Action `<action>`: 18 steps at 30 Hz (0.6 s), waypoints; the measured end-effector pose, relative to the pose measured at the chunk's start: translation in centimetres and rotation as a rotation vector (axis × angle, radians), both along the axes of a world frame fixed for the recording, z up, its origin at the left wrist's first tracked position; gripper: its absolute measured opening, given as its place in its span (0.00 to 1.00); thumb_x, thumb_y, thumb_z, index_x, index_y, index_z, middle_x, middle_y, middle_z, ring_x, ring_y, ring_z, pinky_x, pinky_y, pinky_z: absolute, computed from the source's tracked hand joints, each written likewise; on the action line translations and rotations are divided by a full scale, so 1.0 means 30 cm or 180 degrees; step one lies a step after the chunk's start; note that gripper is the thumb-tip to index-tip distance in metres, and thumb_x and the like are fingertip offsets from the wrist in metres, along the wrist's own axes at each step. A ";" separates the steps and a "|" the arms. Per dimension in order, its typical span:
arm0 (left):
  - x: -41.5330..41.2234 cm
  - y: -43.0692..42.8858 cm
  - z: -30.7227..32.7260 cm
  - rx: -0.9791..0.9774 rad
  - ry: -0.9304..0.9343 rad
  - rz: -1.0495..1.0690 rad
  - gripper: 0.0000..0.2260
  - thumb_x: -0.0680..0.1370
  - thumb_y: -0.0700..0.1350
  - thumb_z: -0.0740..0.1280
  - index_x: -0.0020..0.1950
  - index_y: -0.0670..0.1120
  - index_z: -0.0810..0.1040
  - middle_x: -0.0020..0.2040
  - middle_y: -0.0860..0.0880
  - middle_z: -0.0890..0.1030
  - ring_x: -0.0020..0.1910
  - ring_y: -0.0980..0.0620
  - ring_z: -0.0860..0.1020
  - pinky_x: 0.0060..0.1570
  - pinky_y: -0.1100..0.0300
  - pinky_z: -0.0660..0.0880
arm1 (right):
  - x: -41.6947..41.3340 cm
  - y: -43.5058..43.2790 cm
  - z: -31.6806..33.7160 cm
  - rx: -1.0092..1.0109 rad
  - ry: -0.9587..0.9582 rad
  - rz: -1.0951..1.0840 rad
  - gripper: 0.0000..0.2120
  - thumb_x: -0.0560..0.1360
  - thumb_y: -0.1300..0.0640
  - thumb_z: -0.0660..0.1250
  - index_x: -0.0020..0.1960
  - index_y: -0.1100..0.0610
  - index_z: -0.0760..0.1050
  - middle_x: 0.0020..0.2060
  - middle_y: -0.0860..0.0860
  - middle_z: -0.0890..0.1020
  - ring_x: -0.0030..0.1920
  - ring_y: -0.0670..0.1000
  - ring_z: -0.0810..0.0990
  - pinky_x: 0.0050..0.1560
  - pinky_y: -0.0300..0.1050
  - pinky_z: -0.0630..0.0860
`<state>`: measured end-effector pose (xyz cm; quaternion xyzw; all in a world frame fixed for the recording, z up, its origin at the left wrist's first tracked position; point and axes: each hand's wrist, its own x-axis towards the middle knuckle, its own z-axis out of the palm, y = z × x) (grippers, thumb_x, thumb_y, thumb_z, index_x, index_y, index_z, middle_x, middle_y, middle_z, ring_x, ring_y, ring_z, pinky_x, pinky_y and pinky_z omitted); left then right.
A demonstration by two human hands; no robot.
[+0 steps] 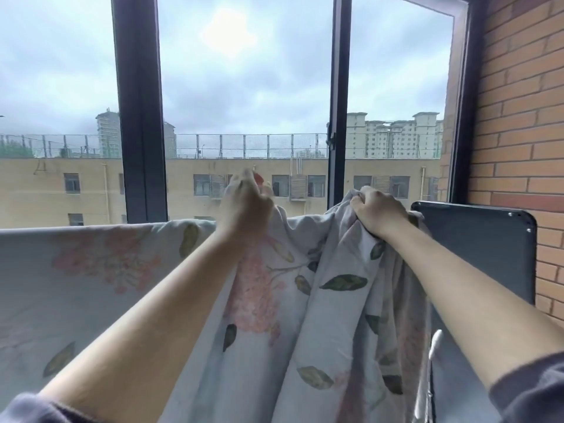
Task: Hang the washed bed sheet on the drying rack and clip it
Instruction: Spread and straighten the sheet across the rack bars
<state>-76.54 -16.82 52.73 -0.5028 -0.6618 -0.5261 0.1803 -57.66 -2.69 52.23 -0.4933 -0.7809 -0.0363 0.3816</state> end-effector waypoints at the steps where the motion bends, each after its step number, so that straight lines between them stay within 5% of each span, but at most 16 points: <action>1: 0.027 0.007 -0.010 -0.0107 0.0429 0.0029 0.07 0.81 0.48 0.58 0.52 0.46 0.72 0.47 0.50 0.75 0.44 0.52 0.74 0.48 0.57 0.73 | 0.003 0.001 0.006 0.0004 -0.0087 0.0064 0.13 0.79 0.50 0.52 0.55 0.54 0.72 0.55 0.58 0.79 0.53 0.59 0.76 0.48 0.49 0.67; 5: 0.143 0.064 -0.052 -0.0878 0.1602 -0.0022 0.14 0.81 0.54 0.58 0.47 0.45 0.75 0.38 0.50 0.78 0.35 0.53 0.76 0.35 0.60 0.75 | 0.047 0.008 0.028 0.0154 -0.0340 0.0636 0.09 0.78 0.54 0.54 0.54 0.49 0.72 0.53 0.52 0.81 0.45 0.52 0.73 0.47 0.45 0.65; 8: 0.177 0.096 -0.075 -0.0688 0.2009 0.0261 0.14 0.80 0.56 0.59 0.45 0.48 0.77 0.34 0.52 0.78 0.33 0.54 0.76 0.32 0.61 0.71 | 0.082 0.026 0.047 0.0091 -0.0368 0.1455 0.15 0.77 0.60 0.56 0.53 0.47 0.79 0.52 0.45 0.81 0.43 0.38 0.77 0.50 0.37 0.72; 10: 0.184 0.100 -0.072 -0.0495 0.1876 0.0275 0.13 0.80 0.52 0.60 0.42 0.48 0.78 0.32 0.51 0.79 0.31 0.52 0.76 0.33 0.57 0.75 | 0.095 0.049 0.045 0.0103 -0.0473 0.1751 0.14 0.75 0.56 0.56 0.46 0.47 0.80 0.49 0.45 0.83 0.49 0.44 0.79 0.58 0.47 0.73; 14: 0.205 0.112 -0.071 -0.0358 0.1733 0.0319 0.13 0.80 0.47 0.63 0.35 0.49 0.71 0.27 0.52 0.73 0.26 0.54 0.71 0.28 0.61 0.66 | 0.136 0.071 0.029 0.0340 -0.0912 0.2162 0.21 0.70 0.35 0.56 0.41 0.51 0.75 0.38 0.46 0.78 0.41 0.49 0.77 0.46 0.50 0.76; 18: 0.207 0.116 -0.076 -0.0223 0.1584 0.0305 0.13 0.79 0.45 0.64 0.36 0.43 0.74 0.27 0.49 0.75 0.27 0.49 0.74 0.30 0.58 0.70 | 0.148 0.087 0.031 0.0283 -0.0363 0.2779 0.10 0.74 0.50 0.69 0.39 0.56 0.77 0.36 0.53 0.82 0.40 0.54 0.79 0.44 0.50 0.75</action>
